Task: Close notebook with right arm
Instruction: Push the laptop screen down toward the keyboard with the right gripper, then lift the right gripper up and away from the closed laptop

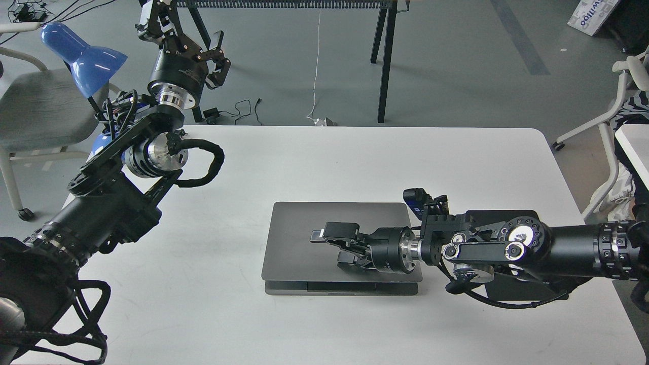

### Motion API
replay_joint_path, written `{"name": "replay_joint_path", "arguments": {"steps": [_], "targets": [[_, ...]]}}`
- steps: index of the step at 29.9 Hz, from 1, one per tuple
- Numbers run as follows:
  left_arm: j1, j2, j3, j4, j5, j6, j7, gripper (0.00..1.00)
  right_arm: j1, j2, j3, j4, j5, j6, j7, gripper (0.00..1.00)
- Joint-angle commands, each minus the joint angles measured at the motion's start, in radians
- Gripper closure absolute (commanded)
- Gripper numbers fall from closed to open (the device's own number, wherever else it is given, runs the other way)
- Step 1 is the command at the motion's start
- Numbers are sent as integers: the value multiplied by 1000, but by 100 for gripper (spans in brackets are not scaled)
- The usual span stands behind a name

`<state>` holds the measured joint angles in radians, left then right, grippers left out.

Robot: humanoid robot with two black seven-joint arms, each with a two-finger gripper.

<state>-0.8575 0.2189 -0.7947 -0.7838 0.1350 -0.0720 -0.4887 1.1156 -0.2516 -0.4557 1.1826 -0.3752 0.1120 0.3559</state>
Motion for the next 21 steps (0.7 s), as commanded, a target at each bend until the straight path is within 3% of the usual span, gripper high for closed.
{"name": "replay_joint_path", "arguments": {"steps": [1,14,21], "targets": [[0,-1,-1,0,0,0,0,0,-20,0,0,-6,-13,0,0,0],[0,-1,0,0,0,0,0,0,-118,17,-1,-73,-54,-11,0,0],[0,0,0,0,0,0,0,0,-39,2,52,-26,-48,-6,3,0]]}}
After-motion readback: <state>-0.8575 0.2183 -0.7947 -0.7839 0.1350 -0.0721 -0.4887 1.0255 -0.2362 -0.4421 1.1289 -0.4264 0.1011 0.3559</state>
